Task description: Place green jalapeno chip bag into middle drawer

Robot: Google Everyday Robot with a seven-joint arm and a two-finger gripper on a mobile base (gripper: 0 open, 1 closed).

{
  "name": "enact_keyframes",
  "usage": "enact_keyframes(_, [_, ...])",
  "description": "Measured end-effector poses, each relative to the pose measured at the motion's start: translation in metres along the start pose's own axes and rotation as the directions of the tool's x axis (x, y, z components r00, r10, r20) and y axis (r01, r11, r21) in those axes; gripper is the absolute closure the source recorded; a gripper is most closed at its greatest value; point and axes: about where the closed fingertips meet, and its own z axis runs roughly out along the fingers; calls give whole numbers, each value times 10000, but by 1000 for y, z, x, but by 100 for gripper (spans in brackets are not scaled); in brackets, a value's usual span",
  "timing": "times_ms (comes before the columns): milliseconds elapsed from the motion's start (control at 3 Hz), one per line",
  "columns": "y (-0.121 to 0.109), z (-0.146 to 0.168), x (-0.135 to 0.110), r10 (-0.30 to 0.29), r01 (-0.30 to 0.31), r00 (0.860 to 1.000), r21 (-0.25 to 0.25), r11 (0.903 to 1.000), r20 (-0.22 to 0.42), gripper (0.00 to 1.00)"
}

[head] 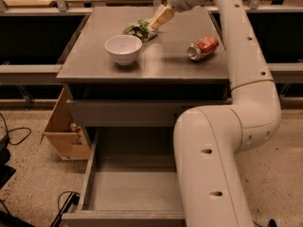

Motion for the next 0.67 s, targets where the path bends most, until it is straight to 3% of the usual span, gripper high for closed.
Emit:
enact_keyframes(333, [-25,26,-7,642,-625,9979,1112,9918,-121,0])
enact_keyframes(667, [-39,61,-10,1398,-1347,9901,2082,9688,-96,0])
